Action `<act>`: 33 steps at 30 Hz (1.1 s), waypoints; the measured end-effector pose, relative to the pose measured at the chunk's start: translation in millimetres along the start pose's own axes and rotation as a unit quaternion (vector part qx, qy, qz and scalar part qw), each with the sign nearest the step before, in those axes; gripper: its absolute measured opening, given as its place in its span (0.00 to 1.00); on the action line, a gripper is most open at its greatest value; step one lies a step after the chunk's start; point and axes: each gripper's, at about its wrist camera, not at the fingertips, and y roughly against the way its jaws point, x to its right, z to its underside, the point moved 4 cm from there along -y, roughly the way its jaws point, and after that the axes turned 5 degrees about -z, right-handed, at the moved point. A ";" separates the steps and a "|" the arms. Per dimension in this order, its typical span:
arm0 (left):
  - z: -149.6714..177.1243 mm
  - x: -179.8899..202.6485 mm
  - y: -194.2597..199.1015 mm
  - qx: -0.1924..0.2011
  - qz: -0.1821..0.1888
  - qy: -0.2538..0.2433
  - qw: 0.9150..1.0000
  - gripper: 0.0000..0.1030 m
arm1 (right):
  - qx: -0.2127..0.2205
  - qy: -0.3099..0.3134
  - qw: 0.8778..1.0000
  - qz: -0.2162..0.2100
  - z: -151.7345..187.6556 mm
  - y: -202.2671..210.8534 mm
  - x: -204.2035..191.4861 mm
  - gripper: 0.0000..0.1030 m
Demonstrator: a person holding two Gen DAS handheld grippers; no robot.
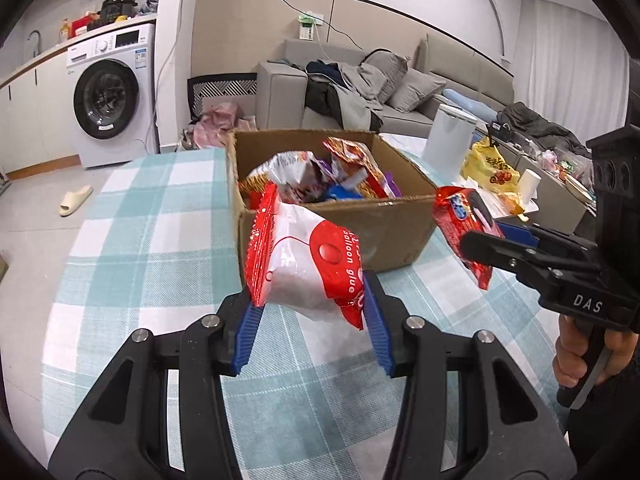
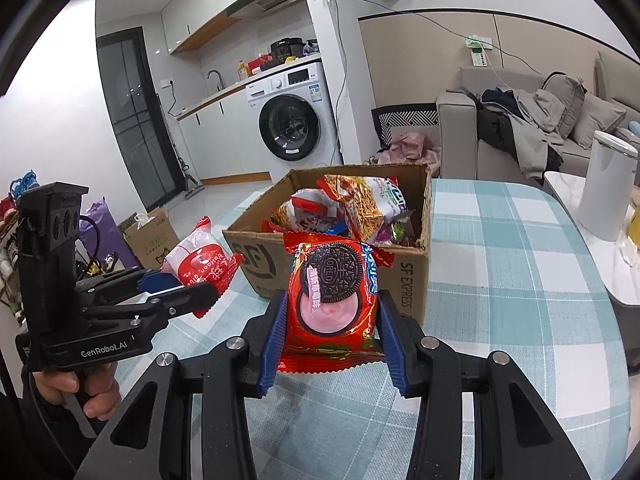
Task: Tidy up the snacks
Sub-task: 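Lift the balloon glue pack and red Oreo pack and carry both over the box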
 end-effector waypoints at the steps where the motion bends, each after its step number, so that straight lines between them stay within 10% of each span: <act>1: -2.1 0.4 0.1 0.002 -0.002 0.000 1.000 0.43 | 0.002 -0.001 1.000 0.001 -1.2 0.2 0.8 0.43; 33: -74.4 -9.9 -28.0 0.031 -0.017 0.033 0.999 0.43 | 0.030 -0.031 0.999 0.027 -52.8 -22.0 17.3 0.43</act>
